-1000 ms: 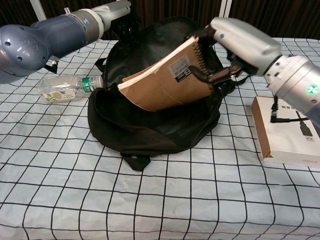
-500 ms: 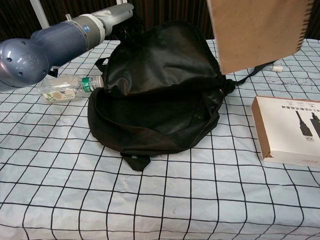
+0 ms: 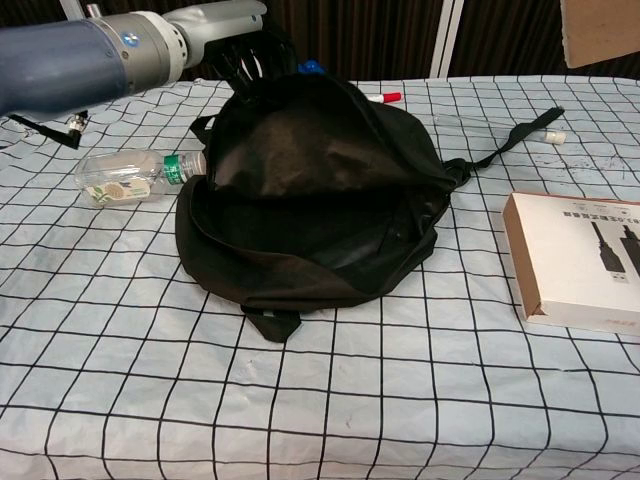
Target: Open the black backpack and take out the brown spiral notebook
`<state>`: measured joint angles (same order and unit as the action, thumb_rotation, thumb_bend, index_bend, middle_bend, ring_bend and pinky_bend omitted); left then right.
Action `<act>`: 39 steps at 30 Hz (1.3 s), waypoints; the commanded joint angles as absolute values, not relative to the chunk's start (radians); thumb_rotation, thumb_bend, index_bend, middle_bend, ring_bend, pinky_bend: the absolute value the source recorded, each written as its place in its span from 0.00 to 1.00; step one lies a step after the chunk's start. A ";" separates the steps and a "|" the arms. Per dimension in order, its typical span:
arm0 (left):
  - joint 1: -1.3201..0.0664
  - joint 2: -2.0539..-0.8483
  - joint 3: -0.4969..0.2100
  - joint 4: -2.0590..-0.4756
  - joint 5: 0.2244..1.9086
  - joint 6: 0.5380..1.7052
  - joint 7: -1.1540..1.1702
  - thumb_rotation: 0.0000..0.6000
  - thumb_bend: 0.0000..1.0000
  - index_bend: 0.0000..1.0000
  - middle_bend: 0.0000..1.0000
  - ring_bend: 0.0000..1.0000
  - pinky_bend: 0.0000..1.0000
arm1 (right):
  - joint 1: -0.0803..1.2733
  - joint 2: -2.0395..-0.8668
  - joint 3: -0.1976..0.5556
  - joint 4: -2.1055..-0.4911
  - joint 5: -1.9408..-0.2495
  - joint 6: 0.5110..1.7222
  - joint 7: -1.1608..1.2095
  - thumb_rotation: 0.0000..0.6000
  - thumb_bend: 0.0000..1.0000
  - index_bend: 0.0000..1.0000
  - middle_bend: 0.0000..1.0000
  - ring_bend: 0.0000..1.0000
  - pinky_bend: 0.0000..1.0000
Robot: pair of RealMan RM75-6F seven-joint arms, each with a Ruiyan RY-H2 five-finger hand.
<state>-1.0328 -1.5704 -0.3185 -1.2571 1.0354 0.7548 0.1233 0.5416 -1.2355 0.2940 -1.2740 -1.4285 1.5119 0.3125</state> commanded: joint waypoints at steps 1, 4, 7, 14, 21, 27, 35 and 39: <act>-0.983 -1.306 -0.261 -1.548 1.004 0.605 0.122 1.00 0.07 0.22 0.22 0.07 0.06 | 0.579 -1.271 0.300 -1.215 -1.416 1.455 0.267 1.00 0.52 0.75 0.64 0.66 0.48; -0.963 -1.183 -0.270 -1.672 0.982 0.541 0.055 1.00 0.01 0.16 0.12 0.00 0.00 | 0.602 -1.298 0.302 -1.177 -1.412 1.424 0.244 1.00 0.52 0.75 0.64 0.66 0.48; -0.918 -1.064 -0.290 -1.768 1.015 0.537 -0.011 1.00 0.00 0.14 0.09 0.00 0.00 | 0.634 -1.335 0.309 -1.135 -1.402 1.385 0.218 1.00 0.53 0.75 0.64 0.66 0.48; -0.841 -0.984 -0.304 -1.785 1.121 0.672 -0.039 1.00 0.00 0.14 0.09 0.00 0.00 | 0.707 -1.426 0.333 -1.085 -1.368 1.310 0.174 1.00 0.53 0.75 0.63 0.65 0.48; -0.803 -1.020 -0.284 -1.725 1.160 0.812 0.012 1.00 0.01 0.14 0.10 0.00 0.00 | 0.800 -1.572 0.312 -1.031 -1.397 1.262 0.071 1.00 0.53 0.75 0.63 0.65 0.48; -0.798 -1.056 -0.285 -1.686 1.157 0.862 0.017 1.00 0.01 0.16 0.11 0.00 0.00 | 0.842 -1.677 0.268 -0.990 -1.446 1.257 0.000 1.00 0.53 0.75 0.63 0.65 0.47; -0.807 -1.093 -0.280 -1.652 1.143 0.879 0.032 1.00 0.01 0.16 0.12 0.00 0.00 | 0.833 -1.733 0.175 -1.088 -1.503 1.239 -0.100 1.00 0.52 0.71 0.60 0.63 0.47; -0.811 -1.113 -0.282 -1.633 1.134 0.885 0.026 1.00 0.01 0.17 0.12 0.00 0.00 | 0.796 -1.669 0.122 -1.286 -1.432 1.127 -0.262 1.00 0.34 0.27 0.30 0.40 0.33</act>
